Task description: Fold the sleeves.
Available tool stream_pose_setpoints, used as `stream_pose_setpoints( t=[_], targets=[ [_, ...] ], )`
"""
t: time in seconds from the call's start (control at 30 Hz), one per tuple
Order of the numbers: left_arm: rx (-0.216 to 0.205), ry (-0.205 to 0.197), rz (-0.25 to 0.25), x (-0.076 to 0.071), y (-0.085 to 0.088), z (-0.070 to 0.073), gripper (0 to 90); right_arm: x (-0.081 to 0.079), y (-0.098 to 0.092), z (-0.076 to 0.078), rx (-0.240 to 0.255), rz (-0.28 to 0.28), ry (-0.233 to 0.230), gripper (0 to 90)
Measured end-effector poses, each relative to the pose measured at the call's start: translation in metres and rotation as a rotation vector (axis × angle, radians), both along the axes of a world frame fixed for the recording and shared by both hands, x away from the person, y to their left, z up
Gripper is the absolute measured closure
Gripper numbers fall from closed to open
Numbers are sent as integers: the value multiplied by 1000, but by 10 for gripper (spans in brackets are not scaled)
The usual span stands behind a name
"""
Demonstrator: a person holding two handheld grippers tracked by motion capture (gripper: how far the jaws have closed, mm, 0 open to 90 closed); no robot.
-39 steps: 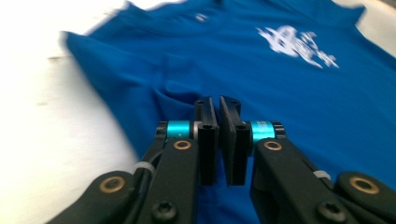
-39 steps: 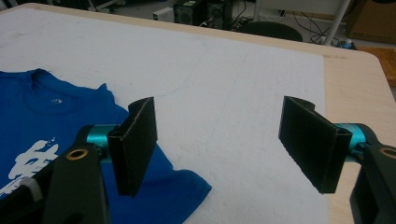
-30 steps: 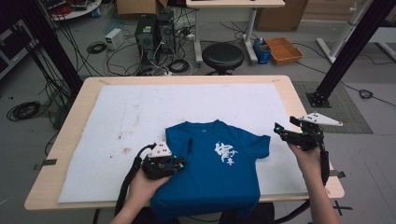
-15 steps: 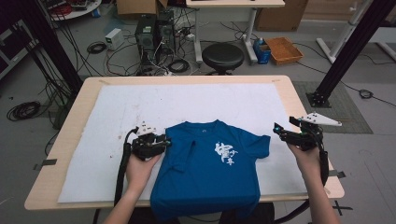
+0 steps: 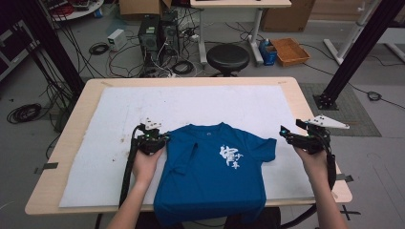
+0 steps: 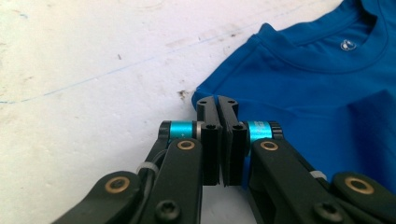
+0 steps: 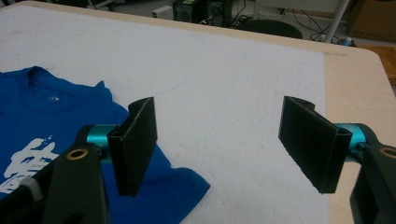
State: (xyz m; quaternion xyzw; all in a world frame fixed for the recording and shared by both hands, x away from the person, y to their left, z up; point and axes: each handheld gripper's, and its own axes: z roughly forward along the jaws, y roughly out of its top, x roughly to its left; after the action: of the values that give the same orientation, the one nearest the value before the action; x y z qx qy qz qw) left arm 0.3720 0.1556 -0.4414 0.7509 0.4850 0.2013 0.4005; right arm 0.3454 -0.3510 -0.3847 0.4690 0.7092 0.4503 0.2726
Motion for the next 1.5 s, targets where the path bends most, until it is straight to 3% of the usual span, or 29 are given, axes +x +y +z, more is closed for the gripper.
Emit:
stream_pose_setpoints(
  t=[0.07, 0.17, 0.2, 0.23, 0.27, 0.3, 0.33, 0.37, 0.5, 0.6, 0.67, 0.7, 0.83, 0.9, 1.1, 1.13, 1.2, 1.27, 1.3, 1.33, 1.37, 1.4, 1.43, 1.5],
  targets=[
    [9, -34, 33, -3, -2, 4, 684, 0, 0, 0, 0, 0, 0, 277],
    [-1, -69, 10, -9, -4, 9, 661, 0, 0, 0, 0, 0, 0, 277],
    [-17, -85, -41, -15, -9, 13, 655, 0, 0, 0, -2, -1, 0, 277],
    [-17, -85, -41, -15, -9, 13, 654, 0, 0, 0, -2, -1, 0, 277],
    [-27, -80, -76, -17, -13, 14, 647, 0, 0, 0, 0, 0, 2, 277],
    [-46, -52, -148, -23, -23, 15, 640, 0, 0, 0, -1, 1, 1, 277],
    [-46, -52, -148, -23, -23, 15, 634, 0, 0, 0, -1, 1, 1, 277],
    [-32, -35, -195, -29, -34, 15, 626, 0, -1, 0, 1, 0, 0, 277],
    [-24, -15, -246, -36, -45, 12, 607, 0, -1, 0, 2, -2, 0, 277],
    [38, 13, -260, -36, -53, 6, 609, 0, -1, 0, -1, 1, -2, 277],
    [24, 65, -311, -35, -55, 2, 666, -1, 0, 1, -1, 1, -3, 278],
    [24, 65, -311, -35, -55, 2, 675, -1, -1, 1, 1, 1, -4, 278],
    [19, 108, -401, -38, -59, -1, 683, 0, -1, 0, 3, -1, 1, 278],
    [30, 106, -415, -39, -59, -1, 680, 0, -2, -1, 1, -2, 4, 278],
    [13, 60, -412, -44, -54, 4, 614, -1, -3, 0, 2, -8, -4, 278],
    [19, 16, -400, -46, -52, 7, 613, -1, -3, 0, 3, -11, -4, 278],
    [22, -29, -352, -46, -48, 9, 599, -1, -2, 0, 4, -11, -1, 278],
    [18, -43, -324, -43, -45, 9, 597, -1, -2, -1, 5, -11, 1, 280],
    [17, -43, -275, -38, -42, 8, 597, -1, -1, -1, 1, -9, -1, 302],
    [17, -43, -275, -38, -42, 8, 597, -1, -1, -1, -2, -6, -2, 302],
    [45, -41, -250, -34, -44, 5, 597, -1, 0, -1, 0, -9, 1, 303],
    [45, -41, -250, -34, -44, 5, 595, -1, 0, -1, 0, -9, 1, 303],
    [91, -42, -240, -32, -48, 1, 586, -1, 1, -2, -1, -6, -2, 303],
    [137, -42, -241, -33, -53, -2, 576, 0, 1, -2, -1, -4, 1, 303]
  ],
)
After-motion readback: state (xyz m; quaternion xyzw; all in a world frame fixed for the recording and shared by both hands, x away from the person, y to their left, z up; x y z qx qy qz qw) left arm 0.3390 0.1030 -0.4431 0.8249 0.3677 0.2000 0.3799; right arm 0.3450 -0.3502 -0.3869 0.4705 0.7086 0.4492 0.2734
